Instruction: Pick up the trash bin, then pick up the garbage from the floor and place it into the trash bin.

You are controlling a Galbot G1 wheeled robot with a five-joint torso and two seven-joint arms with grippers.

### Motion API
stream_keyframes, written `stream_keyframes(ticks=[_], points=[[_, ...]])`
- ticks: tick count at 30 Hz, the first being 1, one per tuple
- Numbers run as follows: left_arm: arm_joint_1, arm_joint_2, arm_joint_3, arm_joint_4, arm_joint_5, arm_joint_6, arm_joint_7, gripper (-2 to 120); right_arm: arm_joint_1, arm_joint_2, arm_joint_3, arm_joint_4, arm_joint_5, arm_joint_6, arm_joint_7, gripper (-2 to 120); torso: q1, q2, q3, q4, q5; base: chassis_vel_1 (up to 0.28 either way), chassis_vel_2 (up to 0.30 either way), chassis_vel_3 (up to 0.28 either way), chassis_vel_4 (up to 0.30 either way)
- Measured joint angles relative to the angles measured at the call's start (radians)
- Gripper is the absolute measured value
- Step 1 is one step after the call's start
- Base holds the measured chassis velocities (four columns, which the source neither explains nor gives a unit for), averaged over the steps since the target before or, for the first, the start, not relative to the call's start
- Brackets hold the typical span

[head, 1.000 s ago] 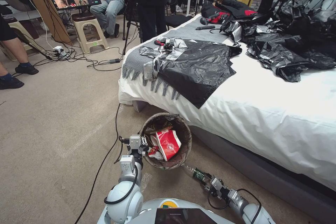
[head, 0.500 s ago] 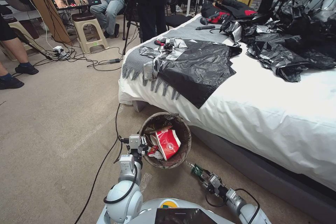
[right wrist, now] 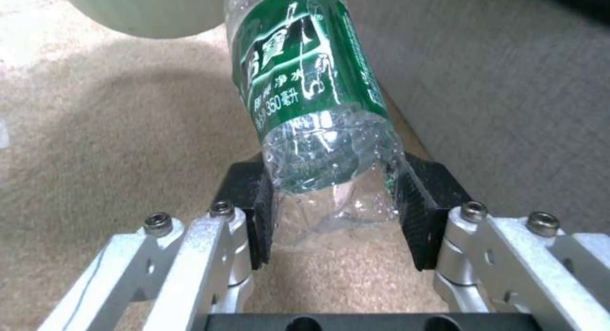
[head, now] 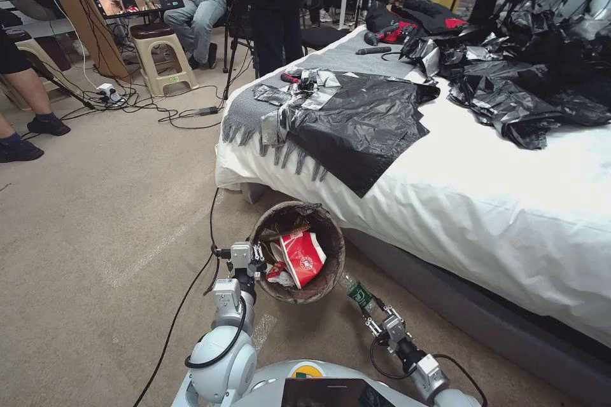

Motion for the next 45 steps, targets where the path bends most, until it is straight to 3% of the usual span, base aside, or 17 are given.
stream_keyframes(ticks=[11,29,40,43,45], points=[[0.000,0.002,-0.006,-0.008,-0.006,0.001,-0.001,3,-0.022,0.018,0.033,0.018,0.021,0.055,0.008,39,0.000,0.000,0.000,0.0001,0.0003,0.000,0.000,0.000,0.000],[-0.001,0.002,-0.012,-0.008,-0.010,0.001,-0.002,3,-0.094,0.058,0.115,0.165,0.113,0.156,-0.001,39,0.000,0.000,0.000,0.0001,0.0002,0.000,0.000,0.000,0.000],[0.001,0.002,-0.002,0.002,-0.006,0.001,-0.001,3,-0.135,0.068,0.105,0.370,0.201,0.215,-0.086,39,0.000,0.000,0.000,0.0000,0.0001,0.000,0.000,0.000,0.000],[0.005,0.002,0.001,0.003,-0.003,0.001,-0.001,3,-0.141,0.060,0.070,0.507,0.229,0.205,-0.107,39,0.000,0.000,0.000,0.0001,-0.0001,0.000,0.000,0.000,0.000],[0.006,0.003,0.002,0.003,-0.002,0.001,-0.001,3,-0.139,0.056,0.061,0.532,0.231,0.197,-0.109,39,0.000,0.000,0.000,0.0001,-0.0001,0.000,0.000,0.000,0.000]])
